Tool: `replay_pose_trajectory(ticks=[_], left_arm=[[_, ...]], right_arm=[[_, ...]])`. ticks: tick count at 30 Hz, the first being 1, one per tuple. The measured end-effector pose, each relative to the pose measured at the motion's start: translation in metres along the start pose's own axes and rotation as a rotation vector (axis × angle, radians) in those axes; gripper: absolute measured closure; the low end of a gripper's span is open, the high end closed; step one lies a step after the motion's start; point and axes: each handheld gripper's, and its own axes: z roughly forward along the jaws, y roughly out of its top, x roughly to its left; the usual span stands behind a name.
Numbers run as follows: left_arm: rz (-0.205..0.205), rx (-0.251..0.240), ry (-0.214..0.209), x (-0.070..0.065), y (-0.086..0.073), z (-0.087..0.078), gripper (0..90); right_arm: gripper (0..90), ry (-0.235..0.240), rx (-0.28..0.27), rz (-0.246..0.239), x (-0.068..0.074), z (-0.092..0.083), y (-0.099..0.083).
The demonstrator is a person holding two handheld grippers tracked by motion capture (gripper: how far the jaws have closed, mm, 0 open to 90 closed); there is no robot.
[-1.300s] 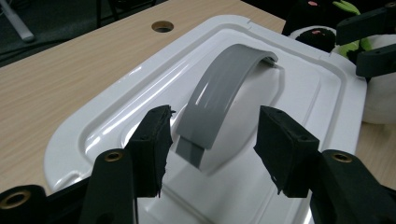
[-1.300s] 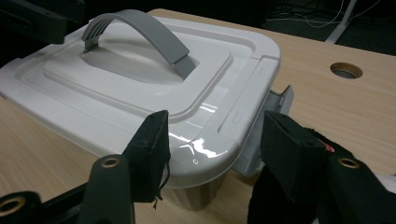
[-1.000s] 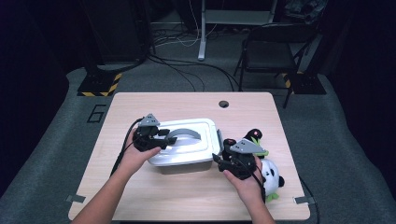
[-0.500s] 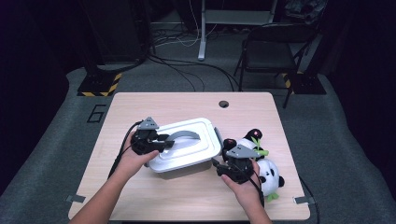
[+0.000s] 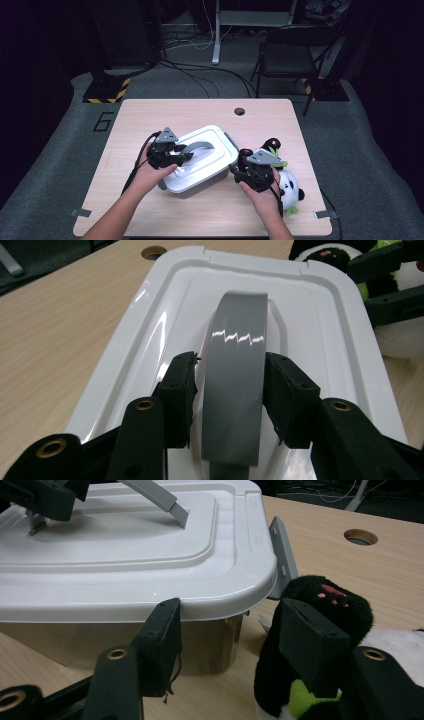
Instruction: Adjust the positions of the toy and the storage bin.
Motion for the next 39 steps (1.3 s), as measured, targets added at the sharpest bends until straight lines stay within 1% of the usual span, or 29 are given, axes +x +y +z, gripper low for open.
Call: replay_pose_trajectory(ticks=[3, 5, 6, 8, 9, 10, 11, 12, 14, 15, 17, 19, 21, 25, 28, 29, 30, 31, 32, 35, 36, 39], left_arm=[[0.02, 0.0, 0.003, -0.001, 0.005, 0.005, 56.6], [0.012, 0.002, -0.001, -0.001, 0.006, 0.008, 56.8], [0.02, 0.007, 0.007, -0.001, 0.007, 0.009, 57.0], [0.017, 0.007, 0.015, -0.003, 0.007, 0.011, 58.6], [0.023, 0.015, 0.019, -0.003, 0.007, 0.011, 59.0], [0.021, 0.017, 0.02, -0.004, 0.007, 0.012, 59.4], [0.033, 0.02, 0.029, -0.004, 0.007, 0.012, 59.6], [0.036, 0.025, 0.037, -0.005, 0.008, 0.013, 59.8], [0.035, 0.021, 0.045, -0.005, 0.009, 0.014, 61.2], [0.038, 0.027, 0.05, -0.005, 0.01, 0.014, 62.6], [0.034, 0.021, 0.048, -0.004, 0.01, 0.014, 64.8], [0.031, 0.023, 0.043, -0.003, 0.01, 0.014, 64.8], [0.04, 0.026, 0.044, -0.004, 0.01, 0.013, 64.9], [0.038, 0.023, 0.04, -0.003, 0.011, 0.013, 65.2], [0.038, 0.004, 0.045, -0.003, 0.013, 0.011, 65.6], [0.031, 0.007, 0.041, -0.003, 0.014, 0.01, 65.7], [0.029, -0.001, 0.037, -0.003, 0.014, 0.009, 65.9], [0.034, -0.008, 0.038, -0.002, 0.015, 0.007, 66.1], [0.03, -0.016, 0.037, -0.002, 0.016, 0.006, 66.3], [0.017, -0.022, 0.041, -0.001, 0.018, 0.002, 66.6], [0.018, -0.02, 0.042, 0.0, 0.019, -0.001, 66.6], [0.021, -0.036, 0.053, 0.002, 0.02, -0.006, 66.7]], right_arm=[[41.5, 0.001, 0.001, 0.006, 0.0, 0.0, 0.0], [41.5, 0.002, 0.001, 0.006, -0.001, 0.0, 0.0], [41.6, 0.001, 0.001, 0.006, -0.001, 0.0, 0.0], [41.6, 0.001, 0.0, 0.011, -0.001, 0.001, 0.0], [41.8, -0.001, 0.0, 0.014, -0.002, 0.002, 0.0], [41.9, -0.001, -0.001, 0.014, -0.002, 0.003, 0.001], [41.8, 0.0, -0.001, 0.013, -0.002, 0.004, 0.001], [41.8, 0.002, 0.0, 0.015, -0.001, 0.005, 0.002], [41.8, 0.005, -0.001, 0.01, 0.0, 0.005, 0.002], [41.8, 0.005, 0.0, 0.006, 0.001, 0.005, 0.002], [41.8, 0.004, 0.003, 0.001, 0.002, 0.005, 0.001], [41.9, 0.003, 0.007, 0.001, 0.001, 0.005, 0.0], [41.8, 0.005, 0.007, 0.004, 0.001, 0.005, 0.0], [41.9, 0.002, 0.007, 0.002, 0.001, 0.005, 0.0], [41.9, 0.002, 0.004, 0.002, 0.002, 0.005, 0.0], [41.9, 0.003, 0.002, 0.005, 0.002, 0.004, 0.0], [41.9, 0.003, 0.0, 0.01, 0.002, 0.003, 0.0], [41.9, 0.002, -0.004, 0.005, 0.002, 0.002, 0.001], [42.0, 0.002, -0.008, 0.005, 0.001, 0.002, 0.001], [41.9, 0.001, -0.015, 0.01, 0.0, 0.0, 0.001], [42.0, 0.001, -0.018, 0.012, 0.0, -0.001, 0.001], [42.0, 0.0, -0.02, 0.013, 0.0, -0.002, 0.001]])
